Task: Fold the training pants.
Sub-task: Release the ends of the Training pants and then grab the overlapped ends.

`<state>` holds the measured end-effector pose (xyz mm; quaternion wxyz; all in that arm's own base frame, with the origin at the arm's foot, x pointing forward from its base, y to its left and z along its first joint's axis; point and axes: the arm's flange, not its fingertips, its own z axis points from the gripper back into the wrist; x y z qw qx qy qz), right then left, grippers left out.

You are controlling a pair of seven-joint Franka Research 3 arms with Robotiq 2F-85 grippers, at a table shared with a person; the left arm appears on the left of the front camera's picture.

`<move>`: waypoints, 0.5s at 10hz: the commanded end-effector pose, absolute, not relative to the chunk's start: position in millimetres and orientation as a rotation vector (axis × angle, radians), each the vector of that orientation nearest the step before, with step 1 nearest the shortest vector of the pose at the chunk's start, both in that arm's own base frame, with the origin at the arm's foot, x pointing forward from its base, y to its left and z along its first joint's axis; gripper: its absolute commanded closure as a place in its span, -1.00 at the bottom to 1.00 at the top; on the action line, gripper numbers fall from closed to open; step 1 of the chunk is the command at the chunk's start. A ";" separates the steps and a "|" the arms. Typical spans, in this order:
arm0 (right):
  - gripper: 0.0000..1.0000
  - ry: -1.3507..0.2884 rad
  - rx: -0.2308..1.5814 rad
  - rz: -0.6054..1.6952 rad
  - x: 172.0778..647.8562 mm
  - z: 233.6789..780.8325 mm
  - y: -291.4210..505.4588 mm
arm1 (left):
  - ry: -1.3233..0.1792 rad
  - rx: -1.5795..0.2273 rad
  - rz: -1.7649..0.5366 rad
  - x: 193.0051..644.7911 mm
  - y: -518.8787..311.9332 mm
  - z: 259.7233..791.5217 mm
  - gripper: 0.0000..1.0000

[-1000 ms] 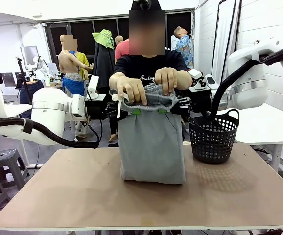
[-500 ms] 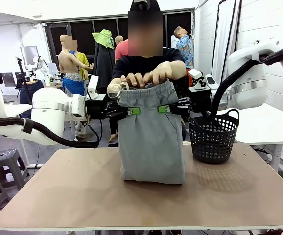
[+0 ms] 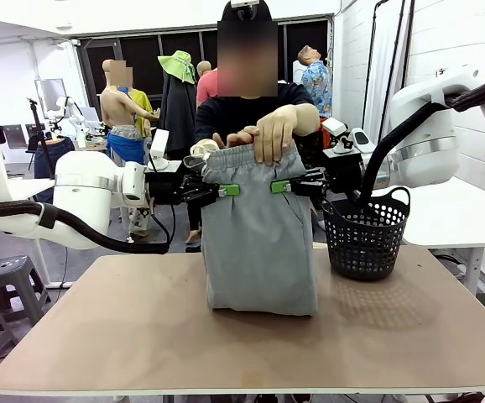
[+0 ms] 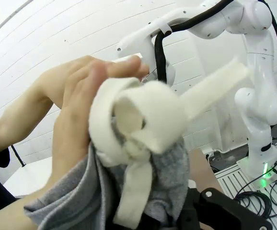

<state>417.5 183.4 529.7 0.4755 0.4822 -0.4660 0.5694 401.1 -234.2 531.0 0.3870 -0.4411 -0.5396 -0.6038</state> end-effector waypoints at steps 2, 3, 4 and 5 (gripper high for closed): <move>1.00 -1.160 1.192 1.391 414.4 530.2 182.8 | -1.392 -1.122 -1.539 398.5 -234.5 532.8 1.00; 1.00 -1.160 1.192 1.391 414.4 530.2 182.8 | -1.392 -1.122 -1.539 398.5 -234.5 532.8 1.00; 1.00 -1.160 1.192 1.391 414.4 530.2 182.8 | -1.392 -1.122 -1.539 398.5 -234.5 532.8 1.00; 1.00 -1.160 1.192 1.391 414.4 530.2 182.8 | -1.392 -1.122 -1.539 398.5 -234.5 532.8 1.00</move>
